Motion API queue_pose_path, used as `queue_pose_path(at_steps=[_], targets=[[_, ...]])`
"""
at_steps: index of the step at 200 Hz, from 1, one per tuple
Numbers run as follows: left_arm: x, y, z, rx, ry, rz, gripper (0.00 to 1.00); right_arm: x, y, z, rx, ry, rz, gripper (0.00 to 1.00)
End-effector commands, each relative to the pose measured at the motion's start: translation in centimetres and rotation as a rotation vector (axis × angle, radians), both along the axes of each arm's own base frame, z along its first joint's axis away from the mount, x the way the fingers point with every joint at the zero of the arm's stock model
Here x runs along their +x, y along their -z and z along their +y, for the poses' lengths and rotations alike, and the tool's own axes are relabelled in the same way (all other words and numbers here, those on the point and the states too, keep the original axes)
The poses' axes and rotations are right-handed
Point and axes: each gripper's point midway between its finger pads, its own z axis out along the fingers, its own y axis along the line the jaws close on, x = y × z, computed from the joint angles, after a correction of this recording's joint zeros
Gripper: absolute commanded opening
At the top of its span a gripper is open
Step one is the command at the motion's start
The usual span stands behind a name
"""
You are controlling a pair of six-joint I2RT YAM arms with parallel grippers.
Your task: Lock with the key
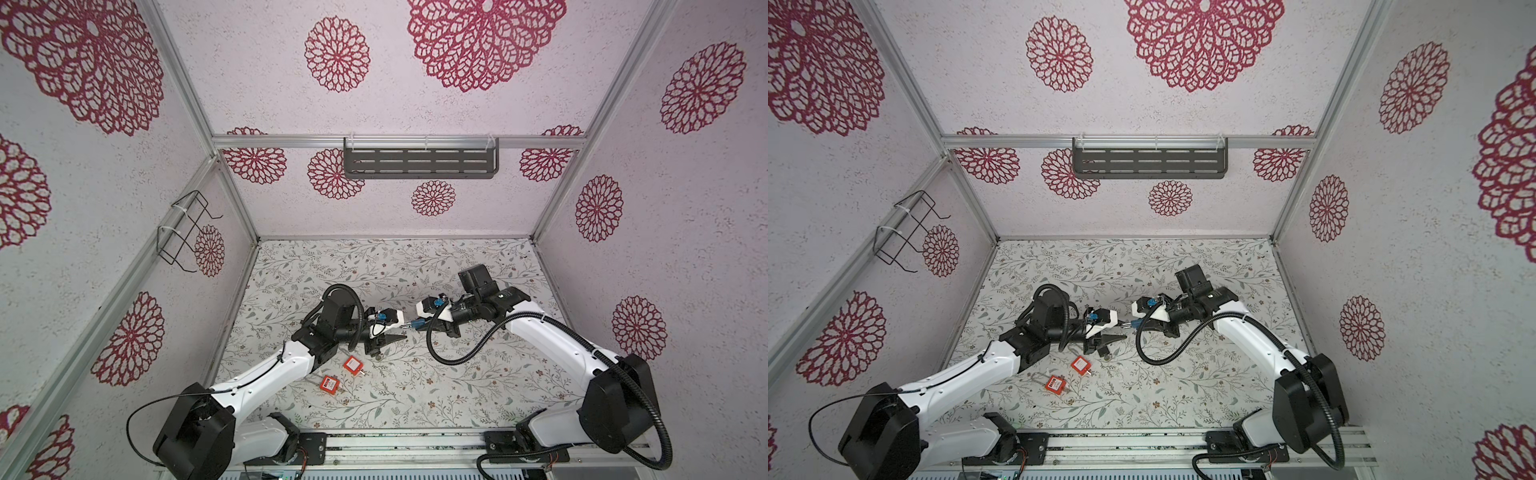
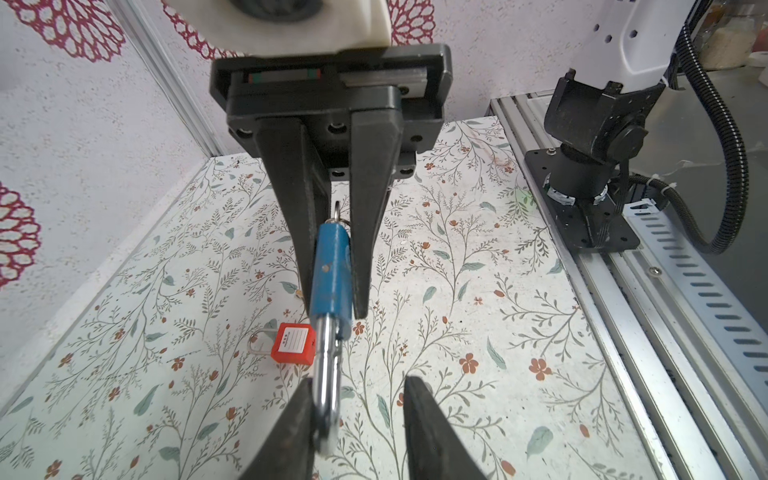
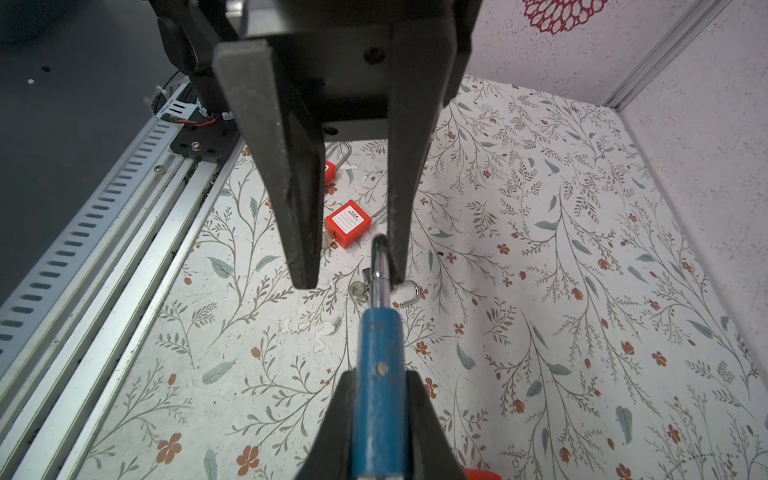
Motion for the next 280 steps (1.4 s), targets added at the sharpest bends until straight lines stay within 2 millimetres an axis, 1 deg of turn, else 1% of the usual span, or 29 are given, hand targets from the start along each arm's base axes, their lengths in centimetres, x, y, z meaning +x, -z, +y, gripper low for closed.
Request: queue_pose_path(at_steps=[1, 40, 80, 118, 129, 167, 183, 217, 258, 280], targets=[[-0.3, 0.4, 0.6, 0.016, -0.013, 0.000, 0.38, -0.2, -2.6, -0.1, 0.074, -0.001, -0.033, 0.00], [0.3, 0.6, 0.5, 0.012, -0.022, 0.008, 0.34, -0.3, -2.8, 0.0, 0.081, -0.004, -0.034, 0.00], [0.8, 0.6, -0.1, 0.003, -0.013, 0.029, 0.26, -0.5, -2.8, -0.1, 0.084, -0.009, -0.033, 0.00], [1.2, 0.4, -0.4, -0.009, -0.016, 0.030, 0.23, -0.7, -2.8, -0.2, 0.084, -0.013, -0.031, 0.00], [1.2, 0.2, -0.4, -0.014, -0.017, 0.029, 0.23, -0.7, -2.7, -0.2, 0.080, -0.015, -0.028, 0.00], [1.5, 0.1, -0.1, -0.011, -0.049, 0.026, 0.33, -0.9, -2.5, -0.3, 0.073, -0.021, -0.034, 0.00], [1.5, 0.1, 0.0, -0.011, -0.056, 0.023, 0.34, -0.9, -2.4, -0.3, 0.072, -0.020, -0.034, 0.00], [1.7, -0.3, 0.0, -0.020, -0.058, 0.017, 0.31, -0.9, -2.1, -0.3, 0.068, -0.022, -0.029, 0.00], [2.1, -0.9, -0.3, -0.037, -0.064, 0.031, 0.31, -1.0, -2.0, -0.4, 0.066, -0.023, -0.032, 0.00], [2.2, -1.0, -0.4, -0.049, -0.063, 0.038, 0.32, -1.1, -1.8, -0.5, 0.062, -0.022, -0.032, 0.00]])
